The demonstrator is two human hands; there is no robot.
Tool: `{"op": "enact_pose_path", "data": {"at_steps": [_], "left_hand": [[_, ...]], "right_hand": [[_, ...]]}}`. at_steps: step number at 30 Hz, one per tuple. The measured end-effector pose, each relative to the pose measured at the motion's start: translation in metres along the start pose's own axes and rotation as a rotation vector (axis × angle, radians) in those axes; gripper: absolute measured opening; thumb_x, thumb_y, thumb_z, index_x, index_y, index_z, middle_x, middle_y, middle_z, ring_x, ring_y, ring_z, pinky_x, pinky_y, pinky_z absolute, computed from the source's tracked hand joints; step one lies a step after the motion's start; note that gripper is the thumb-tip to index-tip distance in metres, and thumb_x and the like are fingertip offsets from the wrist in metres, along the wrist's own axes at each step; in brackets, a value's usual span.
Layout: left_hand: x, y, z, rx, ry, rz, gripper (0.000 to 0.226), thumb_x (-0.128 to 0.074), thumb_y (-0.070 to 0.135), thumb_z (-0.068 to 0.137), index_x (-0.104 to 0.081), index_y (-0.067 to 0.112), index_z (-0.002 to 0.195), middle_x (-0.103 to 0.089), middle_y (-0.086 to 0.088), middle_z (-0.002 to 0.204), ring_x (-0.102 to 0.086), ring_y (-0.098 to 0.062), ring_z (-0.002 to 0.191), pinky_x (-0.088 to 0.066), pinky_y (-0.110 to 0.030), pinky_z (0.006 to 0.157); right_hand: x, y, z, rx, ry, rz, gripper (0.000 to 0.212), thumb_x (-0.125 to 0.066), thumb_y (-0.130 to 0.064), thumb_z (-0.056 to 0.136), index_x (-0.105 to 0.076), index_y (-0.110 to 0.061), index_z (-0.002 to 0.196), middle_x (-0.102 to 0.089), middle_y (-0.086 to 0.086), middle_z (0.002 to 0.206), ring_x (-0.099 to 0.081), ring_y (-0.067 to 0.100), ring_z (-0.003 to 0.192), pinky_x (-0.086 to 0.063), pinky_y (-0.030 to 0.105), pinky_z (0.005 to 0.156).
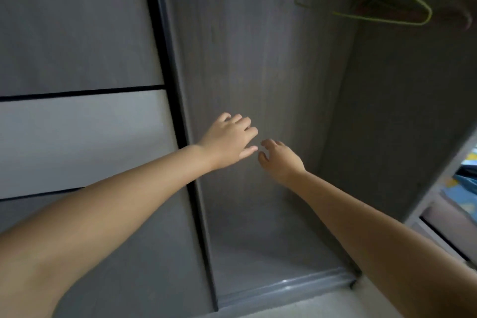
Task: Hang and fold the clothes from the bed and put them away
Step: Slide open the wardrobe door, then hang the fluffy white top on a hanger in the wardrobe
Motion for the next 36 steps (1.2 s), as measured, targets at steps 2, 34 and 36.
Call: {"op": "enact_pose_path", "data": {"at_steps": [2,34,36], "left_hand": [[-0.003,0.025,0.032,0.094,-0.029,-0.261,0.037,-0.046,0.043,0.096,-0.057,0.016,0.117,-0.057,-0.006,0.114,-0.051,-0.027,0.111,-0.039,-0.037,0.088],[0.293,0.793,-0.051,-1.474,-0.189,-0.994,0.022,-0.05,0.037,0.093,-0.063,0.02,0.101,-0.063,0.001,0.098,-0.06,-0.022,0.093,-0.048,-0.032,0.071],[0.304,0.811,-0.08,-1.584,-0.176,-0.991,0.027,-0.051,0.038,0.093,-0.062,0.02,0.109,-0.063,0.0,0.106,-0.06,-0.021,0.098,-0.05,-0.034,0.076]], "right_hand": [[0.029,0.042,-0.015,-0.081,0.061,-0.049,0.036,-0.041,-0.031,0.096,-0.052,-0.015,0.126,-0.055,0.011,0.126,-0.054,0.03,0.115,-0.043,0.033,0.081],[0.257,0.248,-0.782,-1.698,0.836,-0.372,0.034,-0.044,-0.029,0.096,-0.057,-0.014,0.123,-0.058,0.007,0.123,-0.054,0.023,0.111,-0.047,0.036,0.088],[0.248,0.225,-0.814,-1.811,0.862,-0.395,0.037,-0.046,-0.026,0.095,-0.053,-0.013,0.129,-0.051,0.009,0.132,-0.047,0.025,0.121,-0.042,0.038,0.097]]}}
Point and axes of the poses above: each hand's wrist, its own z-axis towards the middle knuckle, its own x-axis out of the back of the hand, y = z × x, the point moved 6 cm from there along z, towards the middle knuckle
